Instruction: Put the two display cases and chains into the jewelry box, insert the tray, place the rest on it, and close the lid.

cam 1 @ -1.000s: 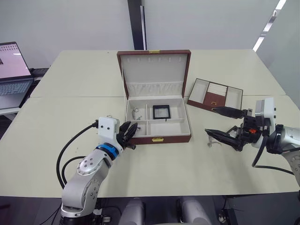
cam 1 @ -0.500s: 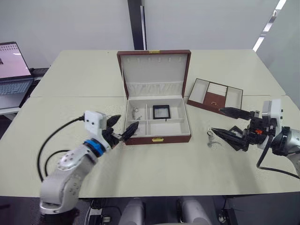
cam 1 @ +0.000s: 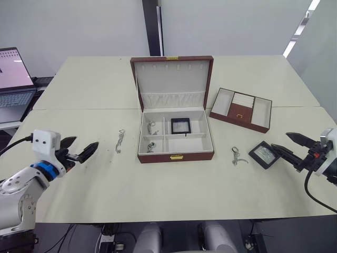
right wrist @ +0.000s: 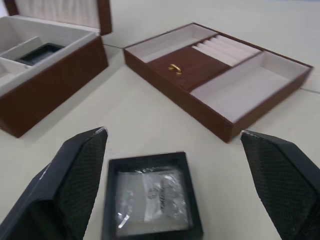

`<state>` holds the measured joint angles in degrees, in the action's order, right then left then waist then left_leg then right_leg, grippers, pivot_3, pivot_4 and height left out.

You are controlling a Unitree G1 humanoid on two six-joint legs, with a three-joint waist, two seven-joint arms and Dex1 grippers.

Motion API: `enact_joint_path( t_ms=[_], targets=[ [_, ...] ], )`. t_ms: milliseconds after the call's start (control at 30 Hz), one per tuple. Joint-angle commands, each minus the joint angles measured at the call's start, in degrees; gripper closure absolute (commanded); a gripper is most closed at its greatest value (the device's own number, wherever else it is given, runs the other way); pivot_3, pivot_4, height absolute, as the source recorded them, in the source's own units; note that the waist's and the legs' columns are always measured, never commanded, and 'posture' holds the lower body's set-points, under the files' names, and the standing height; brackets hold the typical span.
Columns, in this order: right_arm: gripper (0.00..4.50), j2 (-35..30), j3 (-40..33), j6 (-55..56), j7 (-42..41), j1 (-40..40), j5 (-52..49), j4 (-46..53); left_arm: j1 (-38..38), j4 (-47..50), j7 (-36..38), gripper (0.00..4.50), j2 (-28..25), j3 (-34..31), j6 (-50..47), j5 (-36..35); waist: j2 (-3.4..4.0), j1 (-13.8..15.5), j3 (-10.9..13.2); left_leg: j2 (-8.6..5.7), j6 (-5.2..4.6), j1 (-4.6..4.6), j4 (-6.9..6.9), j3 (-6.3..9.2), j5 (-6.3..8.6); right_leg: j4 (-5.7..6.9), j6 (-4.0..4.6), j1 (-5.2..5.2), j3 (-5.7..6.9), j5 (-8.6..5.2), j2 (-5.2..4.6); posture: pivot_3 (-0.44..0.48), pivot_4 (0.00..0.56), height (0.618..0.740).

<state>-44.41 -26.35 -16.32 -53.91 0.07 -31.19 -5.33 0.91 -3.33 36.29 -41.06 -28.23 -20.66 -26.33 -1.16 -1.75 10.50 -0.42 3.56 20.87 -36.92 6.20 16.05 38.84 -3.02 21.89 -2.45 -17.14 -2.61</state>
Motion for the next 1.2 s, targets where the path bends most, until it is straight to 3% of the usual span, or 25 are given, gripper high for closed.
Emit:
enact_joint_path(
  t_ms=[33,533,1200],
  targets=[
    [0.00,0.5,-2.9,3.9,1.4,-0.1,1.3,-2.8,0.9,-2.0,-2.3,0.03,0.0,-3.8,5.6,2.6,0.00,0.0,0.0,0.01,0.00,0.00,0.00,0.01,0.00,0.00,0.00,0.01,0.00,0.00,0.00,0.000,0.150,0.740],
    [0.00,1.0,-1.7,11.4,3.9,-4.6,5.2,-14.3,6.7,-5.3,-2.1,0.03,0.4,-9.0,8.7,1.9,0.02,-0.1,0.0,0.01,0.00,-0.02,0.00,-0.03,0.00,0.04,0.00,0.02,-0.02,0.00,-0.01,0.000,0.150,0.740],
    [0.00,0.6,-0.9,12.3,3.0,-5.6,5.1,-15.6,6.9,-3.7,-2.7,0.03,1.4,-8.4,7.5,1.0,0.02,-0.1,0.0,0.01,0.00,-0.02,0.00,-0.02,0.00,0.04,0.00,0.01,-0.02,0.00,-0.01,0.000,0.150,0.740]
  ],
)
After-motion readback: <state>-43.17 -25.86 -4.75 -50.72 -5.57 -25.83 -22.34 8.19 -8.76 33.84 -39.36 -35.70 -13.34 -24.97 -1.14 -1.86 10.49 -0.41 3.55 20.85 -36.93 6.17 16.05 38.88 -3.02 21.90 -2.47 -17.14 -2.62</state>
